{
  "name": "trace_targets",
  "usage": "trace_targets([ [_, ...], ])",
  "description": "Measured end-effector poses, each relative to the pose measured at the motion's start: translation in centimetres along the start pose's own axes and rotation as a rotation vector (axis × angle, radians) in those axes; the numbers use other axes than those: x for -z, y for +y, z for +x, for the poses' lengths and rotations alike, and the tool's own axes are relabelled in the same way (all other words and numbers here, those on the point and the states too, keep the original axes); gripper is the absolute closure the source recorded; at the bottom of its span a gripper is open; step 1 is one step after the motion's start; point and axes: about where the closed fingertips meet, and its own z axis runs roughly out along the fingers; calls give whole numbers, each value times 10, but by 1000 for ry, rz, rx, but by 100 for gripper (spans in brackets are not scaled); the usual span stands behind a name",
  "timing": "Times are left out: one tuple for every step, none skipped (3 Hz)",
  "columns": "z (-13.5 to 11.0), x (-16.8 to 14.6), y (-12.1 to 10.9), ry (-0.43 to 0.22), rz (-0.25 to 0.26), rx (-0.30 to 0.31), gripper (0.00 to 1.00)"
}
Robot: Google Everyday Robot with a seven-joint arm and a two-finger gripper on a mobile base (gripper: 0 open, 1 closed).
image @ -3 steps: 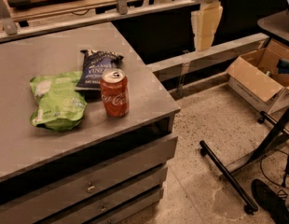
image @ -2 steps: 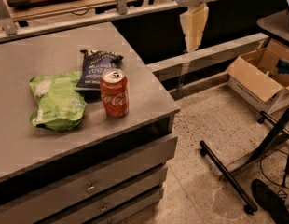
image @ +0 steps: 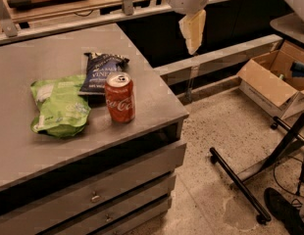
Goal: Pick blue chip bag
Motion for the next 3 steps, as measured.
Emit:
trace_targets([
  [-9,-3,3,-75,10,16,0],
  [-35,-20,-5,-218,58,154,0],
  [-59,-42,-14,-310,112,311,0],
])
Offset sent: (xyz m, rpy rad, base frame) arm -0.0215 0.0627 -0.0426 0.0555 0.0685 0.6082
